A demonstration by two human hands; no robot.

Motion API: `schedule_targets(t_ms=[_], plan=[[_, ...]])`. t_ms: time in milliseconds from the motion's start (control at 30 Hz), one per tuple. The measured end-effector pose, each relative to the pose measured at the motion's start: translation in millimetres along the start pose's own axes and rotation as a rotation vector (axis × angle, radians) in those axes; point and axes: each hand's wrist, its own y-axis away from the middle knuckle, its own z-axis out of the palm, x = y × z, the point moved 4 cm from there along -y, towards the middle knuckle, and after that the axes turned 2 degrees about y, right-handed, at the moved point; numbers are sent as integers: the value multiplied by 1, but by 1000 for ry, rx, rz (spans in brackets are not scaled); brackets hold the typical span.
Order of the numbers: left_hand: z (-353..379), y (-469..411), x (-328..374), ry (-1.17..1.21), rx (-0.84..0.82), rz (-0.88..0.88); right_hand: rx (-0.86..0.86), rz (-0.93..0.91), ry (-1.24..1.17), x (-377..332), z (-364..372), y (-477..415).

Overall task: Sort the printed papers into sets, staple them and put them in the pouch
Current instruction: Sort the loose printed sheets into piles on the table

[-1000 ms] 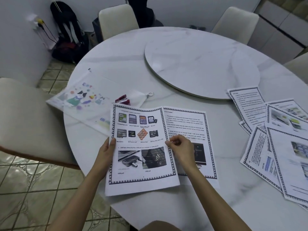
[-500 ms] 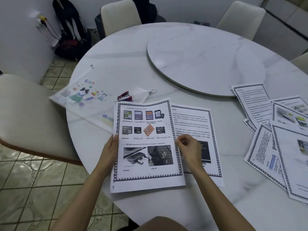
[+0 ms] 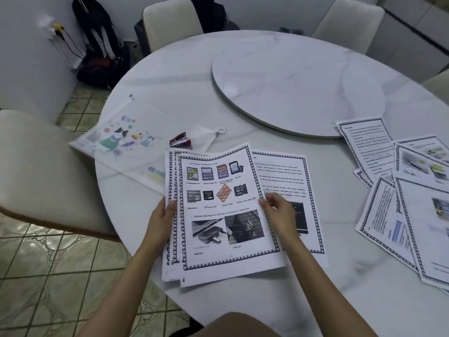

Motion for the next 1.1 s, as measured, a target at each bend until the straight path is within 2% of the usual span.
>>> schedule_targets(t_ms=[200,333,567,967,1100], plan=[[-19,1,8,25,51,13,165,3,-114,7,-46,-15],[-56,4,25,85,177,32,268,23,-100,19,-83,-23],[-97,10,47,229,354,41,291,78,19,46,-99,-14],[-58,4,63,172,160,98,254,4,220,29,-93,-20],[-41,5,64,169,87,91,354,-79,256,11,-90,-11]])
